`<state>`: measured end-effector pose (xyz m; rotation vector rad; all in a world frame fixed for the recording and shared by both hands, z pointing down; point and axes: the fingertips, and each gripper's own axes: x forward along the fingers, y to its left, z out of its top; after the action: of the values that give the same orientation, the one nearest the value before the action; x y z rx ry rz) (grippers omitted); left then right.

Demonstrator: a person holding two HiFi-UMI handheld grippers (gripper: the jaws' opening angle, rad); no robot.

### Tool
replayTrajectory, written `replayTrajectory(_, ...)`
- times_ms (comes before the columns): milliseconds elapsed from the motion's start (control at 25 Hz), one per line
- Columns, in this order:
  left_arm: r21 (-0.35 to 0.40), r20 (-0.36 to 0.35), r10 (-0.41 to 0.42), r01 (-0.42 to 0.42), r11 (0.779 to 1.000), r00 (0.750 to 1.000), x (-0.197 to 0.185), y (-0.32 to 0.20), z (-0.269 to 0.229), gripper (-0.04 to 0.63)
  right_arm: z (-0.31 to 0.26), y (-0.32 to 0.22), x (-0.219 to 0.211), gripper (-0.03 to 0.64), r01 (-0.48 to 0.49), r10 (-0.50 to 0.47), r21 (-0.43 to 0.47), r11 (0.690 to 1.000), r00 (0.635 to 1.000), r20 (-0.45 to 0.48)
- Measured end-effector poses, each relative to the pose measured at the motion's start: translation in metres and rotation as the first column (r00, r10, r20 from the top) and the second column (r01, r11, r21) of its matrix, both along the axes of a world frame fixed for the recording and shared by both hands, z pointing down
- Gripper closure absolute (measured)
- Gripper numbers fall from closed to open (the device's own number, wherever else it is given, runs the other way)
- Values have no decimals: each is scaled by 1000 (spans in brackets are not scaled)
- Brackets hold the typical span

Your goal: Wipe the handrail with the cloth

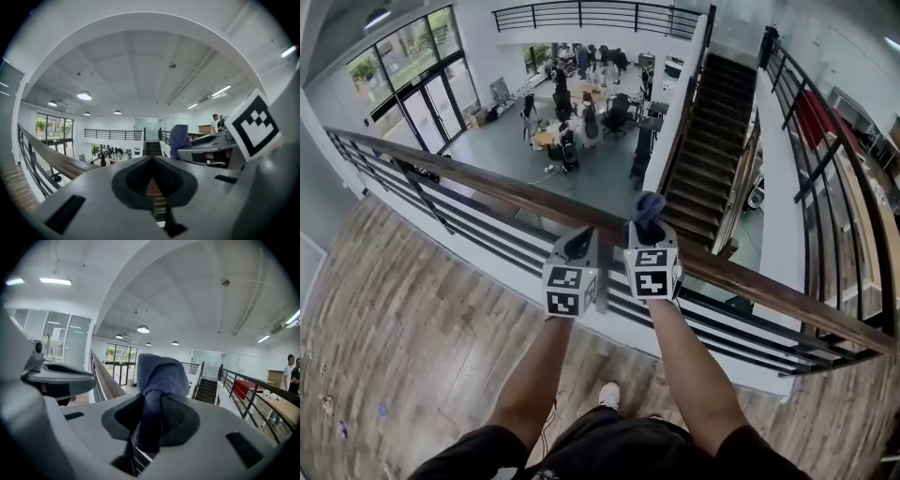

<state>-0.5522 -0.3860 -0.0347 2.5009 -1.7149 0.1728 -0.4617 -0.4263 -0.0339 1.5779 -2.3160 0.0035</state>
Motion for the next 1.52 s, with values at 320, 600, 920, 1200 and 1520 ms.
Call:
replayTrajectory(320, -31, -1, 21, -21, 999, 1000, 8, 1, 12, 597, 32, -8, 6, 520, -33, 11, -117, 993, 983, -184)
replayTrajectory(600, -47, -17, 48, -49, 998, 999, 30, 5, 19, 597, 52, -4, 24, 520, -48, 4, -148, 988, 961, -278)
replayTrajectory(920, -55, -1, 99, -99, 994, 995, 55, 7, 25, 597, 56, 2, 38, 523, -50, -7, -159, 986, 941, -339)
replayTrajectory(1200, -59, 10, 123, -122, 991, 992, 80, 16, 28, 597, 57, 14, 83, 523, -104, 50, -178, 979, 958, -283)
replayTrajectory(1520, -62, 34, 149, -147, 987, 988, 148, 28, 28, 597, 56, 41, 165, 523, -151, 103, -150, 977, 951, -292)
